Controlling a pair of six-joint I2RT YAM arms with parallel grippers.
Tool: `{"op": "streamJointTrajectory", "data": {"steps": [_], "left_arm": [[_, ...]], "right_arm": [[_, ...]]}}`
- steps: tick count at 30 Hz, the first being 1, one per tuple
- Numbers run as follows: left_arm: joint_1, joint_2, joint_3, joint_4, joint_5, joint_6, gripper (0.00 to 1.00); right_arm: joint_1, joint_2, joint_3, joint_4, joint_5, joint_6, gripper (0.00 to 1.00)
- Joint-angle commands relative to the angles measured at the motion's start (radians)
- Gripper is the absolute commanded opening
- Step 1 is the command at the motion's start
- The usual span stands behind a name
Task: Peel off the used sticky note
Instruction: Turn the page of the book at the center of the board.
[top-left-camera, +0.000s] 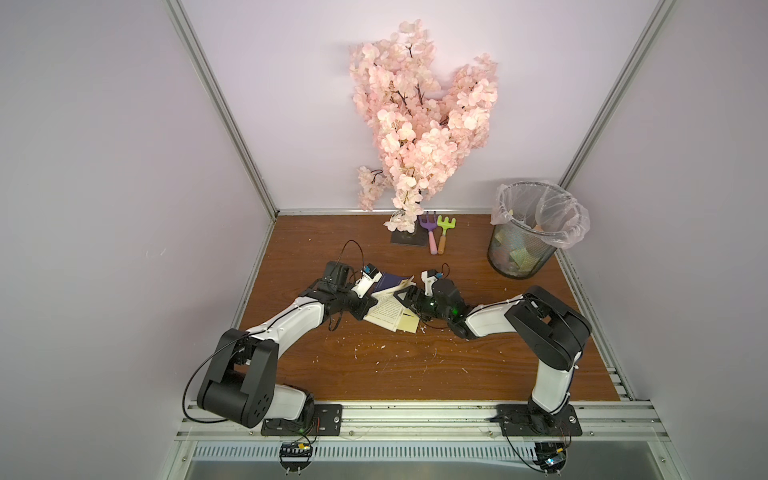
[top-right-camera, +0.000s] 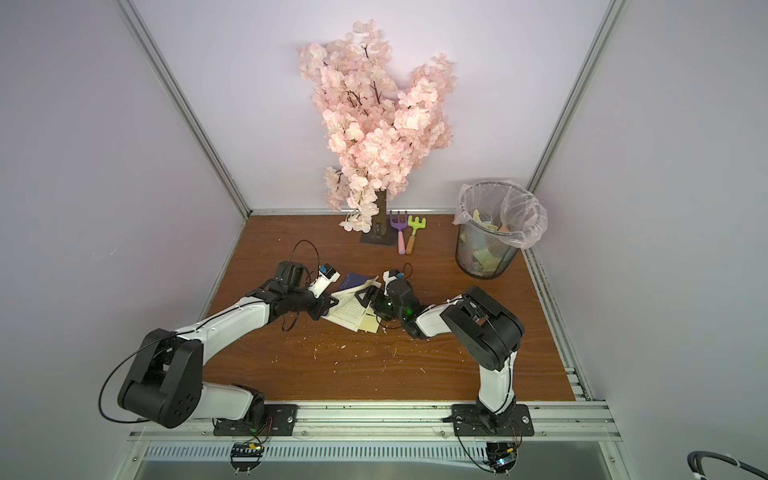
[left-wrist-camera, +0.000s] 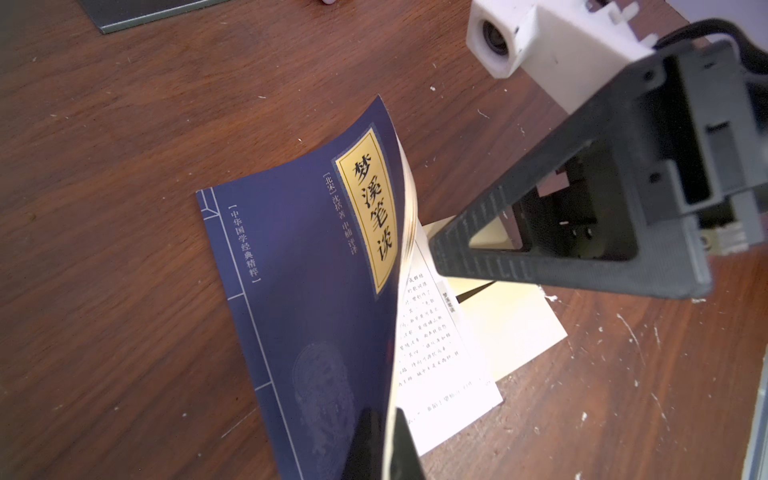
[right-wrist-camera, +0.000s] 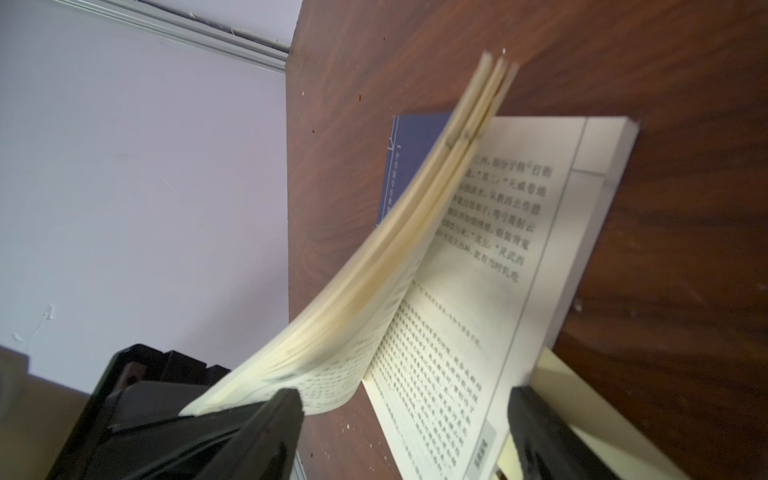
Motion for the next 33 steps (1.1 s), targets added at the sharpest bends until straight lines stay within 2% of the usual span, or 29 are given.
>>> {"op": "streamJointTrajectory", "data": {"steps": [1,13,33], "left_arm": [[-0.007,-0.018,-0.017,-0.006,0.011,-0.01,0.01],[-0.007,-0.014,-0.019,-0.005,0.018,-0.015,0.01],[-0.007,0.022,-0.022,-0.008,0.043,-0.012,0.01]], "right_arm": [[0.003,0.001,0.002,0.007,0.018,0.005,0.8],[0.009,-0.014,-0.047,0.025,0.057,0.048,0.8],[0.013,0.08,0.028,0.137,-0.015,0.117,0.81]]}}
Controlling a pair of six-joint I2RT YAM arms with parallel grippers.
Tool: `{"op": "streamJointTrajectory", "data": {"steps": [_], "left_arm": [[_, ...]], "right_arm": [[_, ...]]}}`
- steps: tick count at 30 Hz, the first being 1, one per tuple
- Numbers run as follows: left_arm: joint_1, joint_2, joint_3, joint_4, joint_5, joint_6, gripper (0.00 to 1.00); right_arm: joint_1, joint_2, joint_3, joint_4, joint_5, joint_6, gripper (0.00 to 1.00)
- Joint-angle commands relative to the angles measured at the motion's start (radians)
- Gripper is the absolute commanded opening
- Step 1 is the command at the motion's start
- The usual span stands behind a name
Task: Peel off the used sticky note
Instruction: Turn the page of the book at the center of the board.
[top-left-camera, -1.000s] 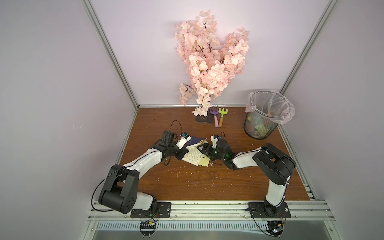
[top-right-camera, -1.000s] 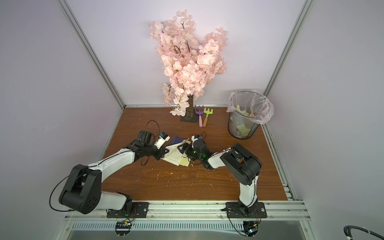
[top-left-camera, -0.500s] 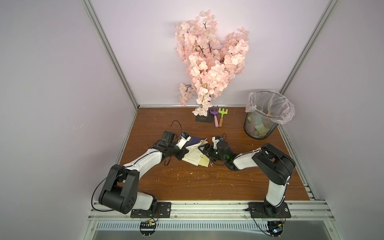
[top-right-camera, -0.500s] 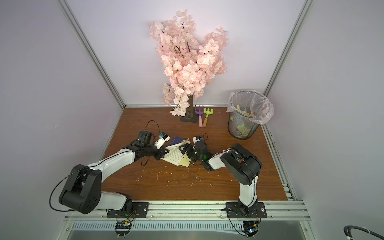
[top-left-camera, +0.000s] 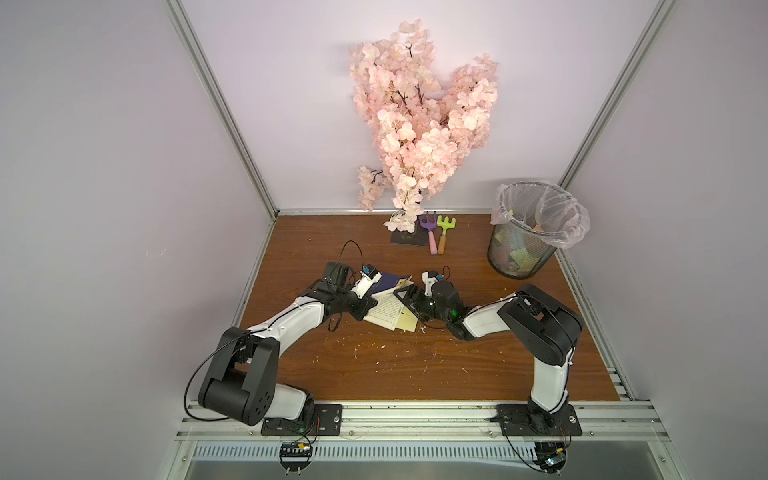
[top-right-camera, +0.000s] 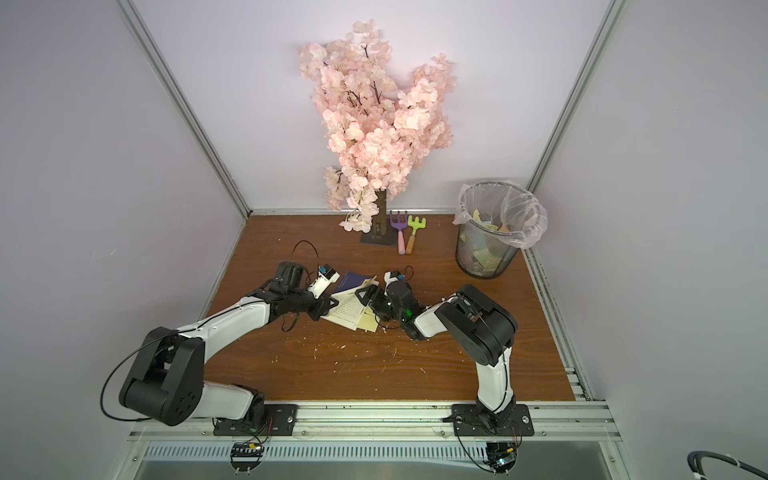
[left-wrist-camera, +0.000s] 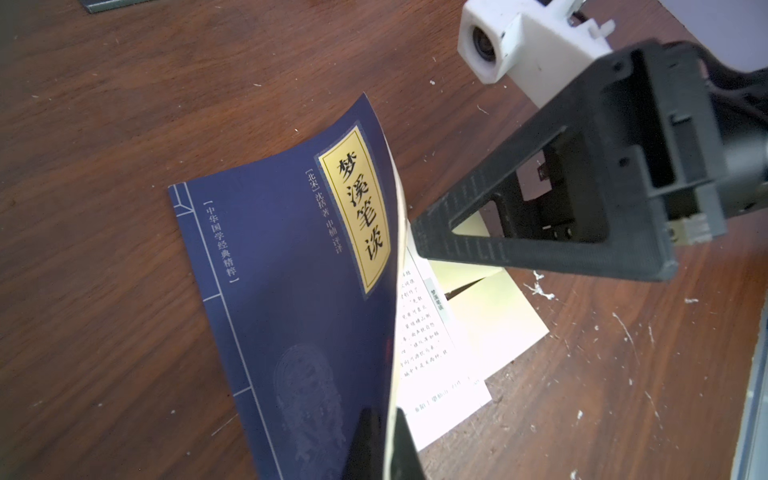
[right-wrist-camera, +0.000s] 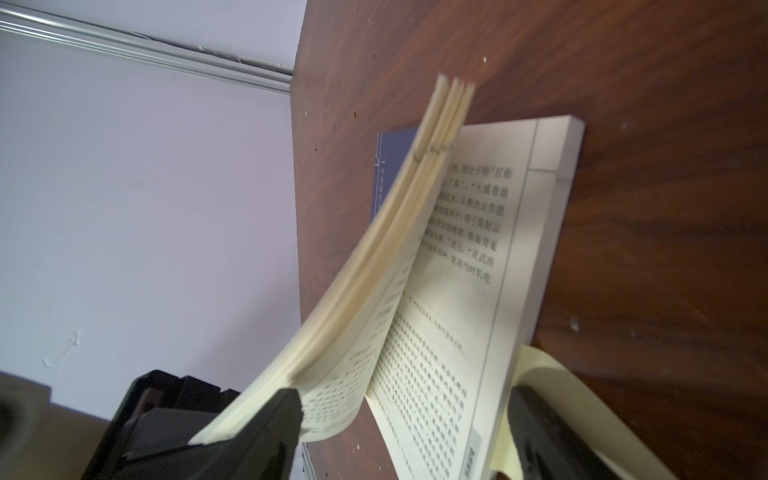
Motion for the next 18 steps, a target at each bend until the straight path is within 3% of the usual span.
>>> {"op": "streamJointTrajectory", "data": {"steps": [1,18], "left_arm": [[-0.008,0.011,-0.016,-0.011,0.025,-0.001,0.01],[-0.009,0.032,-0.017,-0.013,0.038,0.002,0.01]], "right_arm": [[0.006,0.024,0.028,0.043,-0.033,0.034,0.81],[0.003,0.06,0.09,0.059,-0.061,0.07,0.84]]}}
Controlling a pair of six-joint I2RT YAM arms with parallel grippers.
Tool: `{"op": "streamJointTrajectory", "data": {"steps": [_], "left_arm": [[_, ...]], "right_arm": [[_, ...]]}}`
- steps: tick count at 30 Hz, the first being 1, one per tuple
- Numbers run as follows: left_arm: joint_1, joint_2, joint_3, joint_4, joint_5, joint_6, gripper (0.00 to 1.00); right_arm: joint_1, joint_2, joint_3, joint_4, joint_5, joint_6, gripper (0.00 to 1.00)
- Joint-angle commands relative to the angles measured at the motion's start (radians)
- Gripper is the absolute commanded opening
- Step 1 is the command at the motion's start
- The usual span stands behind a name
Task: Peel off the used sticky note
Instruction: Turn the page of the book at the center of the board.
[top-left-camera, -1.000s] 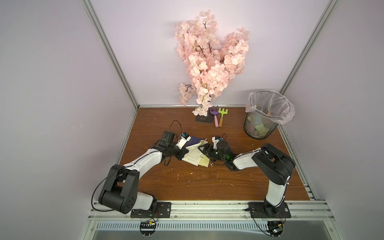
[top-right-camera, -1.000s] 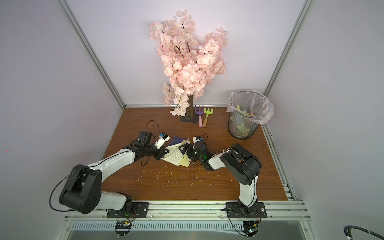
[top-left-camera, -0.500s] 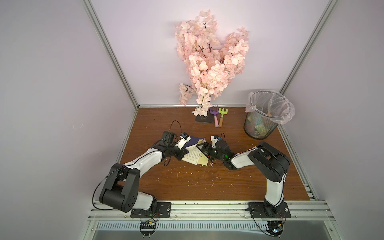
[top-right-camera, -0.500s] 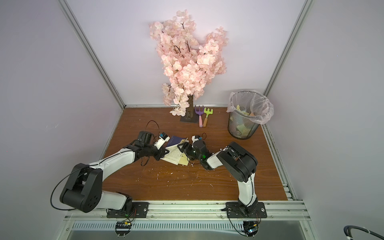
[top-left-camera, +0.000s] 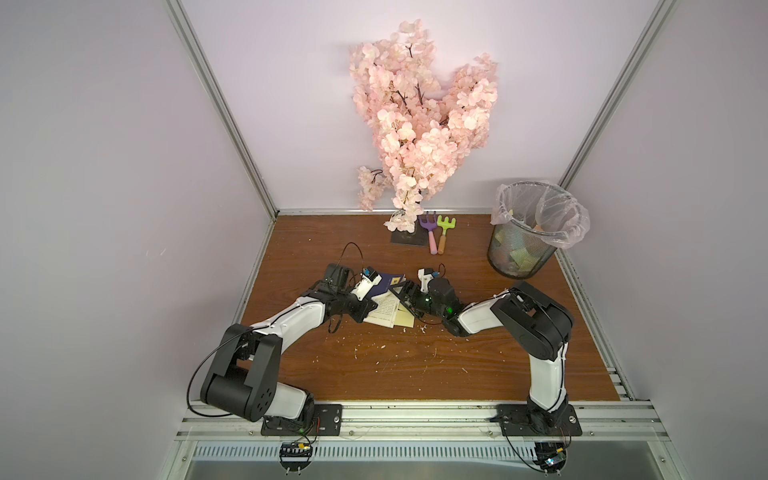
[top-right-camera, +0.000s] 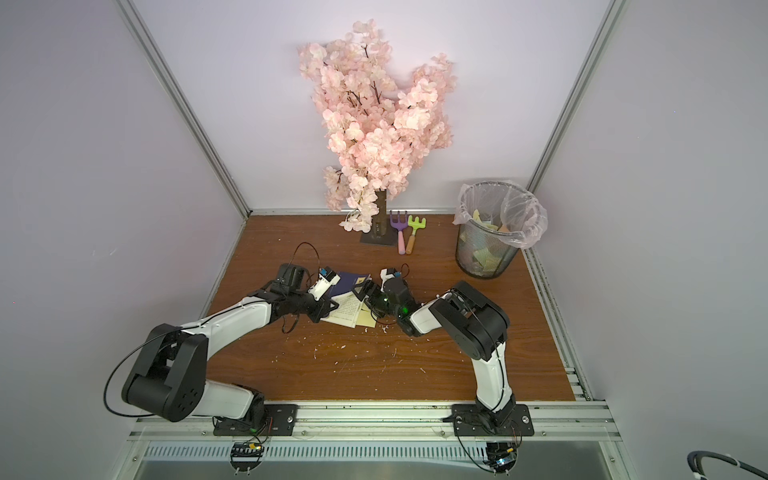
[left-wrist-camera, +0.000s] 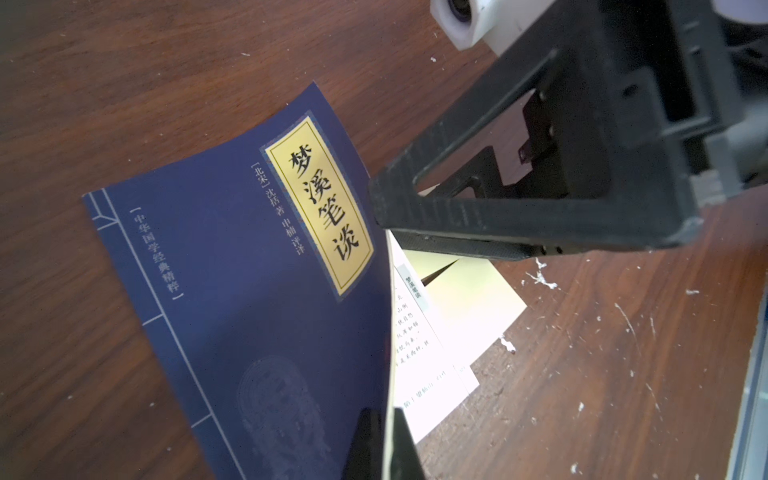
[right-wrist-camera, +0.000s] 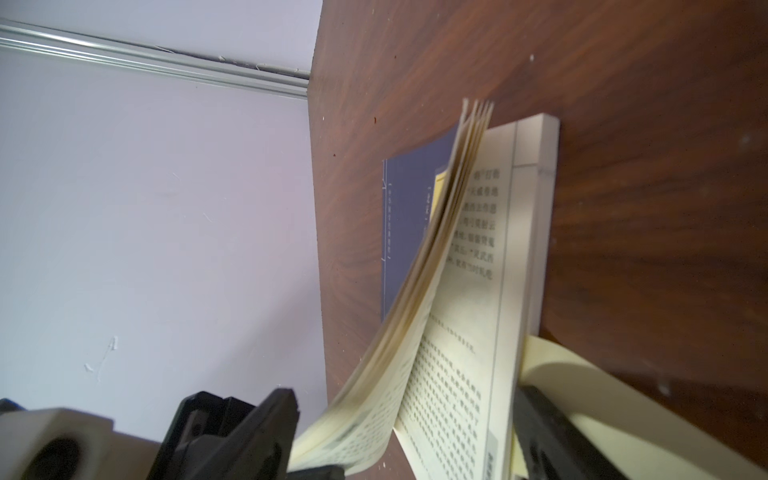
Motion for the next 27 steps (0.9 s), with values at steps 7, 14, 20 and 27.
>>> {"op": "streamJointTrajectory", "data": {"steps": [7,14,20,27], "left_arm": [[-0.012,0.024,-0.005,-0.009,0.03,0.004,0.01],[-0.018,0.025,-0.004,-0.011,0.03,0.007,0.01],[-0.02,0.026,-0.003,-0.013,0.031,0.008,0.01],[-0.022,0.026,0.013,-0.031,0.018,0.028,0.01]], "right_arm": [[0.004,0.014,0.052,0.021,-0.05,0.015,0.85],[0.006,0.033,0.066,0.037,-0.072,0.026,0.87],[0.008,0.029,0.074,0.038,-0.077,0.013,0.87],[0.008,0.038,0.13,-0.023,-0.081,-0.029,0.77]]}}
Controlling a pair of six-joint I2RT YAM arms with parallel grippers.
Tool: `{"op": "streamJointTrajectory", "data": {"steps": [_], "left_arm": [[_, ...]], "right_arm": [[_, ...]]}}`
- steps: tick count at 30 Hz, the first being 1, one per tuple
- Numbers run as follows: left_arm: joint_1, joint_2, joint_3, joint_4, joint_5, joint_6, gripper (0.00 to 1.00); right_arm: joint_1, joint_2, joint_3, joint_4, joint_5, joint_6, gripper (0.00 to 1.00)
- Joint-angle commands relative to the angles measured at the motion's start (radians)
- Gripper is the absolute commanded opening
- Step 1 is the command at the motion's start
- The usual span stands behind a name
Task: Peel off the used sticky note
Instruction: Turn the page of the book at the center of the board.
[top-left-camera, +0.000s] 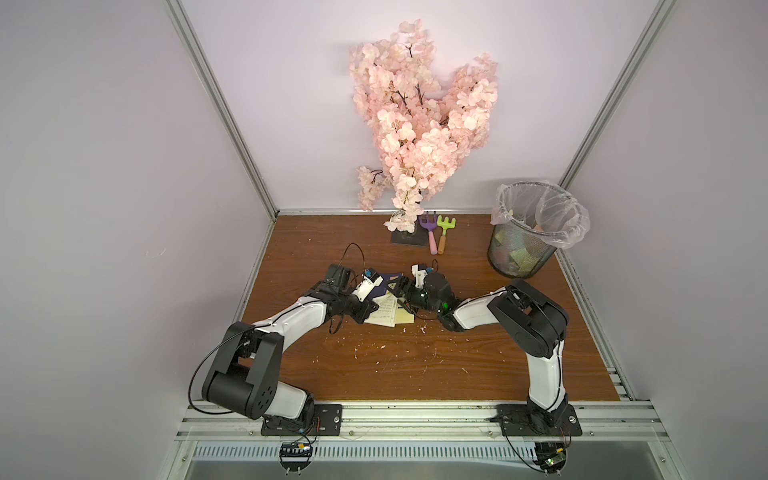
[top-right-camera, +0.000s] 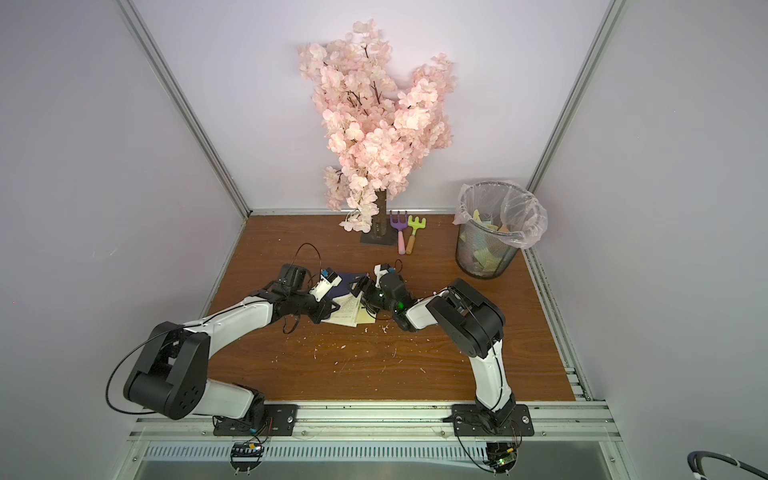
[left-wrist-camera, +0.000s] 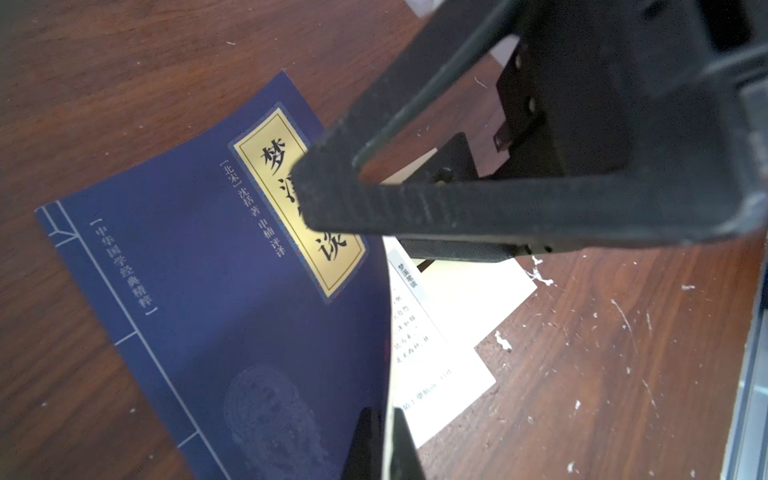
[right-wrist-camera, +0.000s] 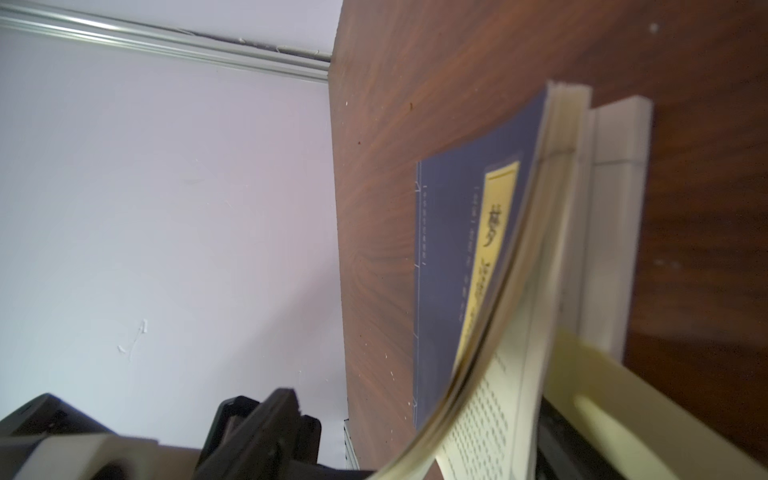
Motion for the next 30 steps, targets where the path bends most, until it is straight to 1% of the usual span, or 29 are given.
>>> {"op": "streamJointTrajectory", "data": {"steps": [1,7,12,15,17,18,19,20,23,24,25,27,28,30], "left_arm": [[-0.011,0.012,0.019,-0.037,0.009,0.026,0.01],[-0.011,0.003,0.054,-0.072,-0.012,0.062,0.01],[-0.013,0.007,0.084,-0.116,-0.003,0.095,0.01],[-0.022,0.011,0.092,-0.146,0.003,0.122,0.01],[-0.031,0.012,0.092,-0.159,-0.005,0.138,0.03],[-0.036,0.013,0.092,-0.166,-0.006,0.146,0.06],[-0.043,0.012,0.093,-0.173,-0.009,0.152,0.11],[-0.049,0.012,0.093,-0.181,-0.012,0.16,0.18],[-0.058,-0.004,0.102,-0.214,0.004,0.177,0.49],[-0.058,-0.014,0.111,-0.23,0.016,0.18,0.62],[-0.059,-0.024,0.121,-0.244,0.025,0.184,0.78],[-0.06,-0.045,0.143,-0.273,0.04,0.189,0.95],[-0.06,-0.054,0.155,-0.293,0.05,0.196,0.99],[-0.06,-0.073,0.186,-0.326,0.051,0.204,0.98]], "right_arm": [[0.006,0.008,0.046,-0.025,-0.022,-0.04,0.74],[0.006,0.001,0.052,-0.078,-0.01,-0.07,0.71],[0.006,0.034,0.075,-0.084,-0.022,-0.071,0.7],[0.005,0.052,0.085,-0.072,-0.022,-0.065,0.66],[0.004,0.056,0.088,-0.06,-0.022,-0.065,0.67],[0.004,0.058,0.09,-0.059,-0.022,-0.063,0.67],[0.005,0.06,0.092,-0.059,-0.022,-0.06,0.66],[0.004,0.061,0.093,-0.057,-0.022,-0.059,0.66],[0.001,0.07,0.089,-0.053,-0.022,-0.05,0.61],[0.0,0.073,0.086,-0.053,-0.021,-0.047,0.59],[-0.001,0.074,0.083,-0.048,-0.022,-0.045,0.57],[0.0,0.076,0.077,-0.042,-0.022,-0.04,0.51],[-0.001,0.076,0.076,-0.04,-0.022,-0.04,0.48],[-0.002,0.072,0.075,-0.038,-0.022,-0.04,0.41]]}}
